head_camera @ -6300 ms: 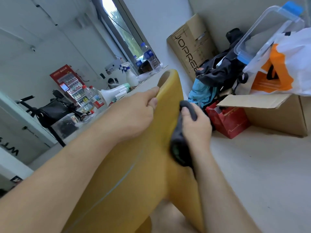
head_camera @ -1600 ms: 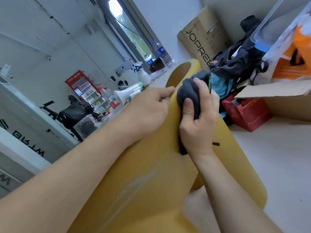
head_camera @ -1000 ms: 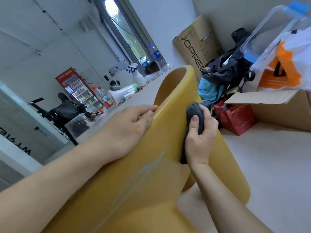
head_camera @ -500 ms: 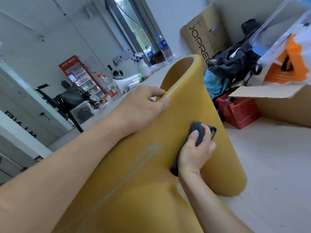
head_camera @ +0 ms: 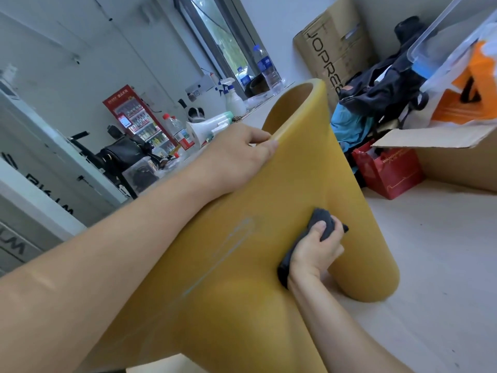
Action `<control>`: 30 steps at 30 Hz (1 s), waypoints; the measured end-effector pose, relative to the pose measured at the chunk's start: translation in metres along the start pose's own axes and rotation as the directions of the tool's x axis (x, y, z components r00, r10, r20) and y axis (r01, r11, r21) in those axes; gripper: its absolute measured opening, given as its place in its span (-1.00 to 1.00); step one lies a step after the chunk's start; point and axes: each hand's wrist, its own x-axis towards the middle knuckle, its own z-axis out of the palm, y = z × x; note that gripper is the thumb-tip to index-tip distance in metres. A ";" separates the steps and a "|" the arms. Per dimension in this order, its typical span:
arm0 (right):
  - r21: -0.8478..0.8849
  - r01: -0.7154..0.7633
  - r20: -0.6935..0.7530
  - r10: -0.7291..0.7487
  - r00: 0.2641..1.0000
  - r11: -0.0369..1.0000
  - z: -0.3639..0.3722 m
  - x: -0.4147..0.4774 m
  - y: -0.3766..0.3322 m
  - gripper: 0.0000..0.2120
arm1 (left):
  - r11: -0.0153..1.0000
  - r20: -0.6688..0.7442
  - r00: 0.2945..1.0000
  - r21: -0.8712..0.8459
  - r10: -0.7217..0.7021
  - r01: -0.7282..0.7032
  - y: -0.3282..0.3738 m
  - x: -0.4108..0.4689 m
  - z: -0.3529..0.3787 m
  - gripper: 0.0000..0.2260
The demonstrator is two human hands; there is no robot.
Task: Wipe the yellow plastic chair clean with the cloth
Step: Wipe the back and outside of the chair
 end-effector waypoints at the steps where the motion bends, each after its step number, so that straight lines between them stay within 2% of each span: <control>1: -0.032 -0.125 -0.017 0.124 0.992 0.992 0.000 -0.003 -0.006 -0.66 | 1.000 -0.013 1.000 -0.003 0.003 -0.003 0.000 0.000 0.001 -0.78; 2: -0.069 -0.103 -0.023 0.102 0.995 0.992 0.004 -0.013 -0.017 -0.66 | 1.000 -0.029 1.000 -0.016 0.002 -0.003 0.000 0.002 0.002 -0.80; 3: -0.061 0.055 -0.013 -0.056 0.998 0.997 0.009 -0.029 -0.033 -0.65 | 1.000 -0.041 0.999 -0.025 0.003 -0.004 -0.001 0.005 0.002 -0.83; 4: -0.019 0.289 0.005 -0.289 0.957 0.957 0.013 -0.048 -0.050 -0.63 | 0.999 -0.047 0.999 -0.035 0.004 -0.005 -0.001 0.010 0.003 -0.85; 5: 0.037 0.505 0.024 -0.506 0.862 0.862 0.016 -0.067 -0.066 -0.62 | 0.998 -0.049 0.999 -0.063 0.005 -0.008 0.000 0.014 0.004 -0.84; 7: 0.144 0.748 0.066 -0.760 0.646 0.648 0.017 -0.081 -0.086 -0.64 | 0.980 -0.056 0.998 -0.195 -0.037 0.025 0.006 0.023 0.006 -0.85; 9: 0.205 0.837 0.091 -0.861 0.500 0.507 0.014 -0.058 -0.082 -0.66 | 0.978 -0.070 0.995 -0.202 -0.075 0.059 0.013 0.028 0.010 -0.84; 10: 0.201 0.843 0.107 -0.867 0.487 0.499 0.013 -0.039 -0.073 -0.67 | 0.989 -0.061 0.995 -0.136 -0.073 0.064 0.016 0.028 0.011 -0.81; 11: 0.176 0.823 0.123 -0.842 0.525 0.539 0.013 -0.022 -0.060 -0.67 | 0.996 -0.032 0.997 -0.070 -0.066 0.063 0.018 0.025 0.009 -0.79; 12: 0.141 0.771 0.125 -0.784 0.608 0.621 0.012 -0.009 -0.048 -0.66 | 0.998 0.022 0.998 0.002 -0.063 0.063 0.016 0.020 0.006 -0.79; 13: 0.097 0.675 0.117 -0.682 0.722 0.731 0.010 0.001 -0.036 -0.66 | 0.994 0.103 0.992 0.092 -0.070 0.060 0.012 0.015 0.002 -0.73; 14: 0.053 0.512 0.097 -0.514 0.852 0.858 0.007 0.008 -0.027 -0.66 | 0.982 0.197 0.978 0.185 -0.075 0.038 0.008 0.007 -0.004 -0.64; 15: 0.021 0.299 0.078 -0.299 0.951 0.954 0.004 0.013 -0.020 -0.67 | 0.971 0.264 0.963 0.239 -0.061 -0.004 0.002 -0.004 -0.009 -0.56; 16: -0.007 0.111 0.065 -0.110 0.992 0.994 0.002 0.016 -0.016 -0.67 | 0.969 0.297 0.954 0.246 -0.044 -0.032 -0.002 -0.014 -0.012 -0.54; 17: -0.051 0.015 0.048 -0.013 0.999 0.999 0.003 0.012 -0.019 -0.67 | 0.976 0.298 0.954 0.211 -0.014 -0.051 -0.009 -0.023 -0.013 -0.55; 18: -0.084 0.054 0.032 -0.051 0.998 0.995 0.005 0.001 -0.029 -0.66 | 0.987 0.261 0.965 0.148 0.017 -0.057 -0.012 -0.029 -0.012 -0.57; 19: -0.076 0.198 0.034 -0.196 0.980 0.977 0.010 -0.018 -0.045 -0.65 | 0.995 0.216 0.976 0.081 0.038 -0.057 -0.014 -0.031 -0.010 -0.59; 20: -0.012 0.388 0.046 -0.387 0.921 0.922 0.014 -0.042 -0.063 -0.64 | 0.998 0.186 0.981 0.019 0.052 -0.057 -0.014 -0.032 -0.009 -0.63; 22: 0.115 0.687 0.060 -0.695 0.716 0.718 0.019 -0.084 -0.094 -0.64 | 0.986 0.085 0.993 -0.155 0.082 -0.068 -0.012 -0.029 -0.006 -0.76; 23: 0.151 0.773 0.061 -0.786 0.615 0.616 0.019 -0.093 -0.103 -0.65 | 0.970 0.013 0.999 -0.240 0.045 -0.041 -0.011 -0.028 -0.005 -0.78; 24: 0.197 0.821 0.068 -0.842 0.535 0.537 0.017 -0.092 -0.106 -0.66 | 0.969 -0.048 0.999 -0.248 -0.006 -0.006 -0.010 -0.026 -0.005 -0.77; 26: 0.293 0.838 0.093 -0.886 0.455 0.461 0.014 -0.069 -0.100 -0.67 | 0.988 -0.030 0.999 -0.155 -0.023 0.018 -0.007 -0.027 -0.006 -0.77; 28: 0.280 0.814 0.112 -0.859 0.499 0.509 0.016 -0.041 -0.084 -0.66 | 0.991 0.044 0.999 -0.133 -0.008 0.014 -0.008 -0.031 -0.005 -0.76; 30: 0.191 0.729 0.102 -0.752 0.651 0.657 0.017 -0.019 -0.061 -0.62 | 0.993 0.044 0.997 -0.106 -0.057 0.061 -0.007 -0.033 -0.007 -0.72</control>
